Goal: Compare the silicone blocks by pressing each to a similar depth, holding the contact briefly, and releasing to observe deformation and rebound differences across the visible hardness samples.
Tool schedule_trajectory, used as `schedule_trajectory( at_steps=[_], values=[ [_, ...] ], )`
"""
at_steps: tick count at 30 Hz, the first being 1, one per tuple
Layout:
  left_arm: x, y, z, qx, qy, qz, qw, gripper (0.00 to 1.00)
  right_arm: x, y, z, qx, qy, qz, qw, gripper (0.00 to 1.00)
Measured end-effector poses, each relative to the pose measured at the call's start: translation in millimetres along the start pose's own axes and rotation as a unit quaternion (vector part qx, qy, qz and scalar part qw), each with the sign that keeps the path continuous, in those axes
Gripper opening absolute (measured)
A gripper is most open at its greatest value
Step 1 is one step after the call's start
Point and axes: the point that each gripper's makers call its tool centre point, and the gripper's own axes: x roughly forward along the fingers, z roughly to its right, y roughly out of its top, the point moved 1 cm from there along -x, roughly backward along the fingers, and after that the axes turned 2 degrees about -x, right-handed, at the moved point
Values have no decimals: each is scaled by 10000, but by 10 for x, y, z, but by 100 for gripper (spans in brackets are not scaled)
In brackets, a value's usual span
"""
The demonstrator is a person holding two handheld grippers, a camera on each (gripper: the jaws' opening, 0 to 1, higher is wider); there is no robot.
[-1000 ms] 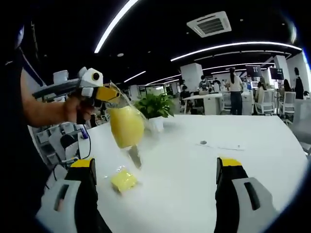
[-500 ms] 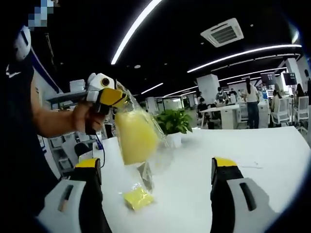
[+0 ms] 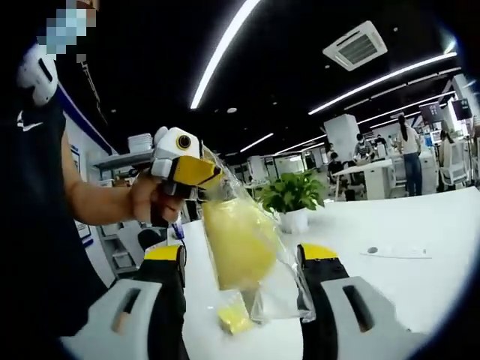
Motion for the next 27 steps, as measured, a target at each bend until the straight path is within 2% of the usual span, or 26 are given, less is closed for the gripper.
schedule_trajectory(
  at_steps=[5,10,20,27],
  values=[
    [-4,-44,1,-24,-59,-22,10000,0,-1,-5,-14,33,86,21,10000,45],
    [-20,-85,-44,-71,-96,-44,9999,0,36,-81,-56,32,224,-105,9997,41],
    [-50,-179,-115,-245,-144,-25,9996,0,82,-196,-73,67,262,-159,9995,34],
    [-73,-186,-101,-291,-152,-8,9995,0,92,-216,-89,26,271,-214,9994,29]
  ],
)
